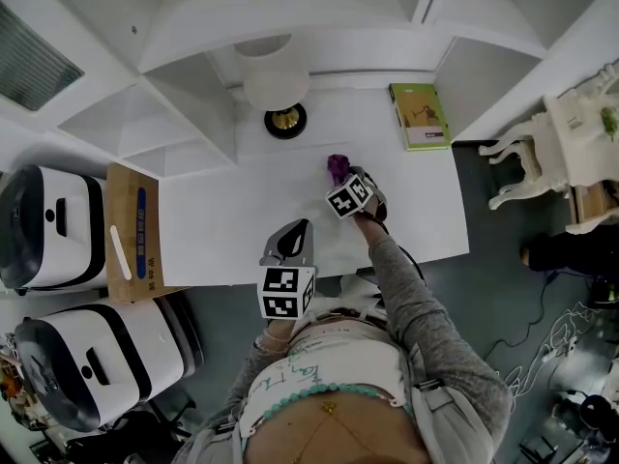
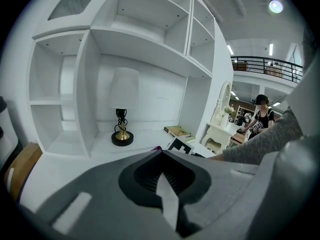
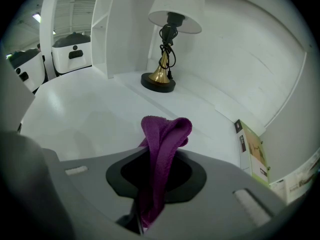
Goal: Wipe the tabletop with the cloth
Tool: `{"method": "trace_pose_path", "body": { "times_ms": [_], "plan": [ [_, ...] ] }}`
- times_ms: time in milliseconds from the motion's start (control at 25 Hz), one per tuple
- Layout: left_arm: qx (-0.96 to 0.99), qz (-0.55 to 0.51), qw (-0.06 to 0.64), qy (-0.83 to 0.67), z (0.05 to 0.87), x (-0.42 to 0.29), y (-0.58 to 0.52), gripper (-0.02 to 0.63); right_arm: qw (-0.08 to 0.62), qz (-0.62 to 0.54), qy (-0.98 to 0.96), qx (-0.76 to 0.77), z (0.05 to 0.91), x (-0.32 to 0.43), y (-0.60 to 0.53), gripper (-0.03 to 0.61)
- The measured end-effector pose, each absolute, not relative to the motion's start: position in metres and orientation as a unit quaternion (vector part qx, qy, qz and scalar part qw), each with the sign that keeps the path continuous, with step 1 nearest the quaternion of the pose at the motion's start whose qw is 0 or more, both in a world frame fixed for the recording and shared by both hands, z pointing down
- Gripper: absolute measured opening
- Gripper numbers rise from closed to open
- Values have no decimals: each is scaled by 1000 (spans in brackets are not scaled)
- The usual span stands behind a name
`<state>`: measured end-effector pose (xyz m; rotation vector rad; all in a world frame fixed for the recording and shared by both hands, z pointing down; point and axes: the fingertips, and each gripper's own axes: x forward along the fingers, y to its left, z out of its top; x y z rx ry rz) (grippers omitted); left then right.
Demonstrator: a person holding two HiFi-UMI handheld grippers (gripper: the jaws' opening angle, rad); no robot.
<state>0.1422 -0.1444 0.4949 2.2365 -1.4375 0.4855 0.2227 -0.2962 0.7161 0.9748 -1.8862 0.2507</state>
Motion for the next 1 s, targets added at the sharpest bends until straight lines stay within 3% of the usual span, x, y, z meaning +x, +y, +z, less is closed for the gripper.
{"method": "trace_pose_path", "body": {
  "times_ms": [1000],
  "plan": [
    [812,180,214,-513,496,188,-149,5,479,108,-771,405,716,272,-299,74]
  ]
}}
